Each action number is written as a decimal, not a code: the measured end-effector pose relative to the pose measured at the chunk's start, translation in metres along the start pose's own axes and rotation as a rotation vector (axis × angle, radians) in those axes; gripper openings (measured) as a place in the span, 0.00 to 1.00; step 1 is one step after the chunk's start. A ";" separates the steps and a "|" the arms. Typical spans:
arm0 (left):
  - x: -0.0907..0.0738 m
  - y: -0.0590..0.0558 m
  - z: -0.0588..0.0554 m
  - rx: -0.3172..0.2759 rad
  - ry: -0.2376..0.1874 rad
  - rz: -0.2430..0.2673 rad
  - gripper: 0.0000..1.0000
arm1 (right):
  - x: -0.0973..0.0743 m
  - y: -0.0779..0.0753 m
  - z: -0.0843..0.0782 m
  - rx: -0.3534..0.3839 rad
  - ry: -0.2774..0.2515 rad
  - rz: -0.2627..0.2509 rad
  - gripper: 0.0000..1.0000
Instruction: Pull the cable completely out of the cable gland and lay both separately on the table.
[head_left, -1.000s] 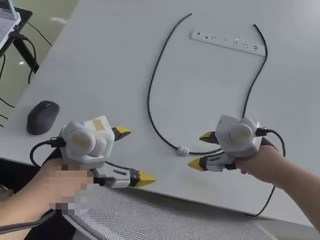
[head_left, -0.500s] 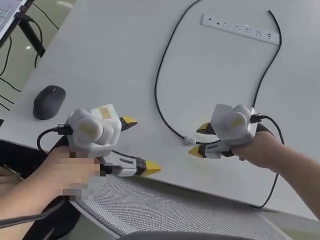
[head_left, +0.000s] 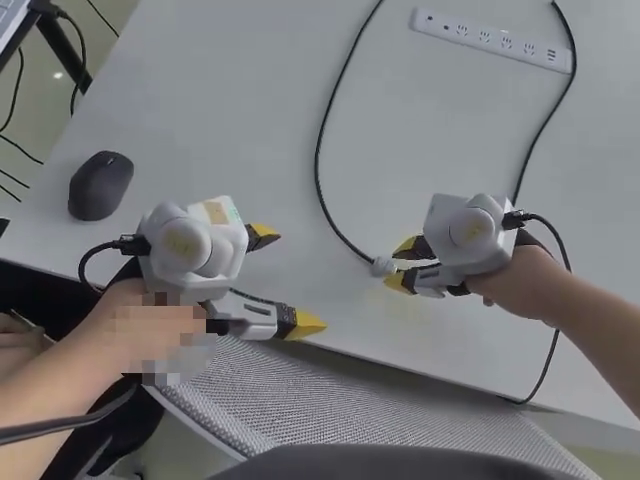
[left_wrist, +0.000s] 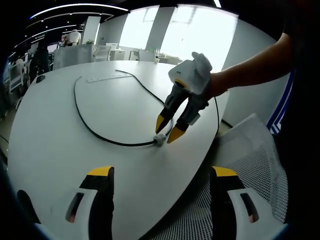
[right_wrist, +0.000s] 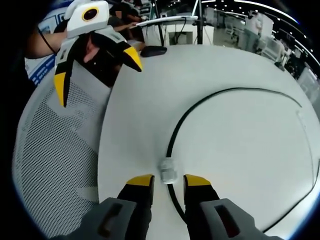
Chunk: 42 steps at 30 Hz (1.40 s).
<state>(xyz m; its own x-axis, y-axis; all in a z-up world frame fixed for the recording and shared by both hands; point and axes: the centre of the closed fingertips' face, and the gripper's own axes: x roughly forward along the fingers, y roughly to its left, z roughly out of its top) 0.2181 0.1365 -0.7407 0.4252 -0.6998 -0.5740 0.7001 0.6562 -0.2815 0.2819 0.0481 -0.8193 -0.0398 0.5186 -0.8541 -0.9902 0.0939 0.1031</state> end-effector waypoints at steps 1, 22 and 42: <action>0.000 0.000 0.000 0.002 0.003 0.000 0.78 | 0.001 0.002 0.000 -0.007 0.005 0.001 0.19; -0.004 0.001 0.000 -0.004 0.003 0.003 0.76 | 0.002 0.001 0.003 -0.015 0.020 0.001 0.08; 0.002 -0.006 0.033 0.095 -0.021 -0.047 0.75 | -0.036 0.017 0.029 0.088 -0.028 0.016 0.06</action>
<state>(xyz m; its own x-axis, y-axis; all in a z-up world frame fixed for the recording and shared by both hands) 0.2336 0.1216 -0.7146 0.4016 -0.7355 -0.5456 0.7705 0.5934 -0.2328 0.2700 0.0555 -0.7716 -0.0503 0.5437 -0.8378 -0.9740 0.1589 0.1616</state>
